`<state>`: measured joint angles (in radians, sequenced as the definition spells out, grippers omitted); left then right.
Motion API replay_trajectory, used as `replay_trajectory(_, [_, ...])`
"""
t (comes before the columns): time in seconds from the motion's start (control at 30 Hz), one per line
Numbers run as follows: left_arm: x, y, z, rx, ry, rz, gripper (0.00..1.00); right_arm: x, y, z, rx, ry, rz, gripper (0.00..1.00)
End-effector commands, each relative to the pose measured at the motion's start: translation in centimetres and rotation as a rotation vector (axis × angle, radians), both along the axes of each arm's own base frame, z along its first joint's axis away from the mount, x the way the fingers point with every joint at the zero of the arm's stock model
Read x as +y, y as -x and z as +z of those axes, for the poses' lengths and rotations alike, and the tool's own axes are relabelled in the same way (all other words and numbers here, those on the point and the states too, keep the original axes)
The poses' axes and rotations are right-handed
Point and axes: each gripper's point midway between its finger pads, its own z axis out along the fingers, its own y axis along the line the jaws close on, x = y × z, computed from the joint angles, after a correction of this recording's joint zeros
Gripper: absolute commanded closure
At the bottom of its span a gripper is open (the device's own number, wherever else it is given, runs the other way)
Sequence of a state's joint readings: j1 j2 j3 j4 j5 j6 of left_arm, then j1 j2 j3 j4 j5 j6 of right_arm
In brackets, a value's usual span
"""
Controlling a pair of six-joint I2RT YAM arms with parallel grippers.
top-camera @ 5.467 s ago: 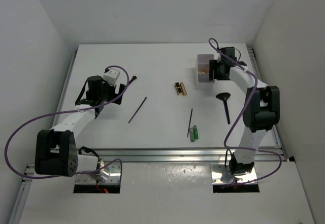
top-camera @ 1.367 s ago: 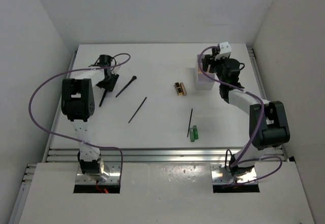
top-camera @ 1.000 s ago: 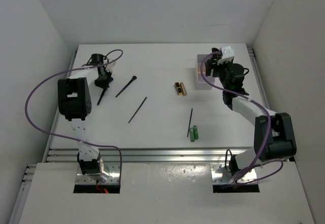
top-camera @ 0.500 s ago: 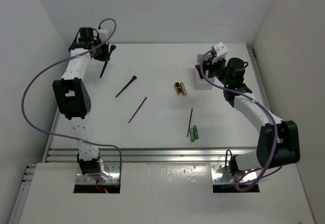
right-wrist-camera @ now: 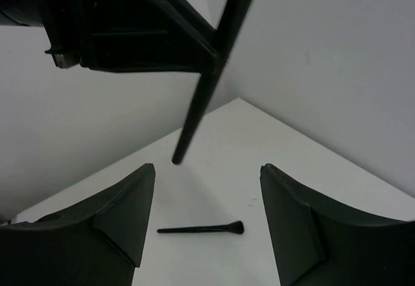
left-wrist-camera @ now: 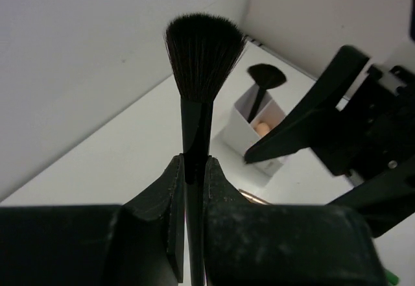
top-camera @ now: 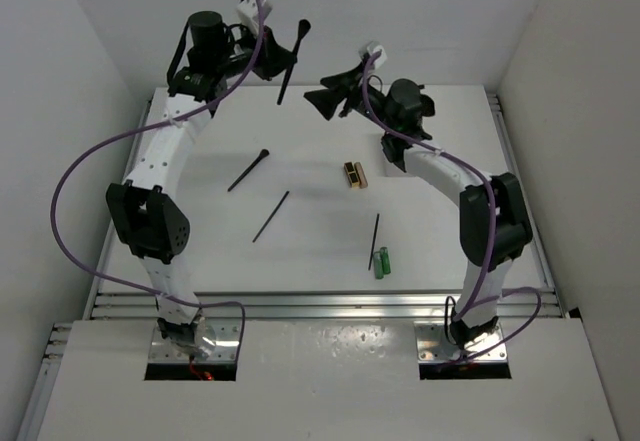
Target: Organize the makeup
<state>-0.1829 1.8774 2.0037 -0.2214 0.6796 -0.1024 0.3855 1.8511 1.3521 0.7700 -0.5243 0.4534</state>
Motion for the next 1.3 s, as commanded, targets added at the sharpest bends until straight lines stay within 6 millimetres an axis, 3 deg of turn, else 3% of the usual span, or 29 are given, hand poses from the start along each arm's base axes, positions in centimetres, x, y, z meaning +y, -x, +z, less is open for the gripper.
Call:
replay_trajectory(0.0, [-1.4, 1.0, 1.3, 0.025, 0.087, -0.052, 1.0, 2.9, 1.3, 3.9, -0.065, -0.081, 0.073, 0.34])
replay_trajectory(0.17, [-2.6, 1.4, 0.9, 0.029, 0.086, -0.067, 1.0, 2.7, -0.2, 3.1, -0.009, -0.119, 0.021, 0.39])
replay_trajectory(0.33, [-3.9, 1.7, 0.2, 0.048, 0.09, -0.099, 1.0, 3.1, -2.1, 0.7, 0.051, -0.13, -0.011, 0.44])
replay_trajectory(0.47, [-4.4, 1.9, -0.8, 0.078, 0.092, -0.106, 1.0, 3.4, -3.3, 1.3, 0.049, -0.147, -0.03, 0.48])
replay_trajectory(0.53, [-4.5, 2.1, -1.3, 0.098, 0.095, -0.115, 1.0, 3.5, -3.7, 0.4, 0.067, -0.125, -0.036, 0.51])
replay_trajectory(0.87, [-4.4, 1.8, -3.8, 0.139, 0.073, -0.105, 1.0, 3.6, -3.7, 1.0, 0.06, -0.154, -0.035, 0.78])
replay_trajectory(0.93, [-4.2, 1.7, -4.4, 0.149, 0.063, -0.091, 1.0, 3.4, -3.7, 0.2, 0.07, -0.14, -0.04, 0.89])
replay_trajectory(1.0, [-4.2, 1.7, -4.6, 0.149, 0.055, -0.091, 1.0, 2.9, -3.5, 0.8, 0.058, -0.144, -0.054, 1.0])
replay_trajectory(1.03, [-4.1, 1.7, -4.6, 0.141, 0.048, -0.093, 0.95, 2.6, -3.6, -0.5, 0.082, -0.137, -0.074, 1.0])
replay_trajectory(1.07, [-4.1, 1.7, -4.6, 0.141, 0.048, -0.093, 0.86, 2.4, -3.4, -0.4, 0.078, -0.14, -0.083, 1.0])
replay_trajectory(1.1, [-4.1, 1.7, -4.8, 0.141, 0.04, -0.093, 0.64, 1.8, -3.5, 0.0, 0.055, -0.129, -0.097, 1.0])
replay_trajectory(1.13, [-4.0, 1.9, -4.3, 0.119, 0.031, -0.095, 0.5, 1.3, -3.4, -1.1, 0.071, -0.114, -0.113, 1.0])
replay_trajectory(1.17, [-4.0, 1.8, -4.3, 0.111, 0.025, -0.096, 0.37, 0.6, -3.6, -0.9, 0.06, -0.111, -0.134, 1.0])
replay_trajectory(1.2, [-3.2, 1.5, -4.5, 0.119, 0.024, -0.081, 0.12, -0.1, -3.6, -0.4, 0.032, -0.097, -0.157, 1.0])
replay_trajectory(1.27, [-0.9, 0.6, -3.6, 0.089, 0.02, -0.025, 0.03, -4.0, -5.0, -2.0, 0.029, -0.062, -0.287, 1.0])
